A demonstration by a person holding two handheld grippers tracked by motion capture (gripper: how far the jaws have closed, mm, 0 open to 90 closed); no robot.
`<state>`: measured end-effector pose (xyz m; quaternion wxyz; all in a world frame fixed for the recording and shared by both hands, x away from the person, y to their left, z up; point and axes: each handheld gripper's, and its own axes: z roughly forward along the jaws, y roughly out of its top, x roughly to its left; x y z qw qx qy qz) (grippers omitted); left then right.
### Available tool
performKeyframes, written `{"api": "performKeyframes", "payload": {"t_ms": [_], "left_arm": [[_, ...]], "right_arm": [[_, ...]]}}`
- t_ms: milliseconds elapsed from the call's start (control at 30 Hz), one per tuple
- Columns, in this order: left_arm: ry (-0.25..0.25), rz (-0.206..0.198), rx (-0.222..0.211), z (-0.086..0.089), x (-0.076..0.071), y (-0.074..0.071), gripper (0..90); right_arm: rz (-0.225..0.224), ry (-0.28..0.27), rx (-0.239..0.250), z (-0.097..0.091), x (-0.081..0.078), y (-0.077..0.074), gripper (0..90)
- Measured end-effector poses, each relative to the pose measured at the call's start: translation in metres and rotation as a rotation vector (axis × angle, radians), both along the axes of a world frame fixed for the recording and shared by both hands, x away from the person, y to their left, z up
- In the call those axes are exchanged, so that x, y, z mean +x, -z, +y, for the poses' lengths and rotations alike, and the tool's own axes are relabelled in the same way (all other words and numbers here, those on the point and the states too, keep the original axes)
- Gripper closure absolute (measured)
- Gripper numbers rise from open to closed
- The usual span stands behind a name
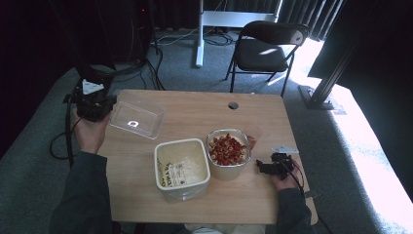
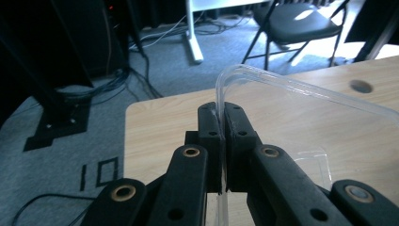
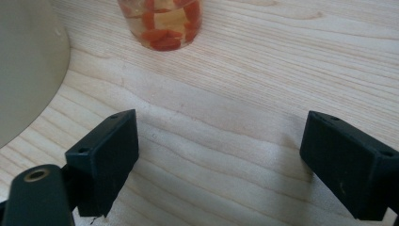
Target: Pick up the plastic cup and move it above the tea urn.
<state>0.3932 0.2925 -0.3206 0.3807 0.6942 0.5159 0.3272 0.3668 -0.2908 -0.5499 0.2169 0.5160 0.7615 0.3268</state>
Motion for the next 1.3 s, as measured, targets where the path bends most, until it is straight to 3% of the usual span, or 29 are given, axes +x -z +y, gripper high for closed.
{"api": "performKeyframes", "payload": {"t_ms": [167, 267, 500, 900, 1000, 1067, 1167, 1300], "left_arm": [[0.071, -0.012, -0.071, -0.008, -0.013, -0.008, 88.1], [0.123, -0.010, -0.087, -0.019, -0.023, -0.011, 87.9], [0.226, 0.005, -0.061, -0.047, -0.039, -0.013, 87.4], [0.301, 0.043, -0.049, -0.067, -0.044, -0.003, 86.0], [0.364, 0.042, -0.085, -0.071, -0.047, -0.003, 79.9], [0.383, 0.028, -0.083, -0.074, -0.049, -0.004, 70.6], [0.402, 0.012, -0.094, -0.075, -0.051, -0.005, 62.5], [0.403, 0.007, -0.090, -0.076, -0.052, -0.004, 59.0]], "right_arm": [[0.000, 0.000, 0.000, 0.000, 0.000, 0.000, 11.6], [0.000, 0.000, 0.000, 0.000, 0.000, 0.000, 11.6], [0.001, 0.000, 0.000, 0.000, 0.000, 0.000, 11.6], [0.002, 0.000, 0.000, 0.000, 0.000, 0.000, 11.6], [0.002, 0.000, 0.001, 0.000, 0.000, 0.000, 11.6], [0.000, 0.000, -0.001, 0.000, 0.000, 0.000, 11.6], [0.001, 0.000, 0.000, 0.000, 0.000, 0.000, 11.6], [0.001, 0.000, 0.000, 0.000, 0.000, 0.000, 11.6]]}}
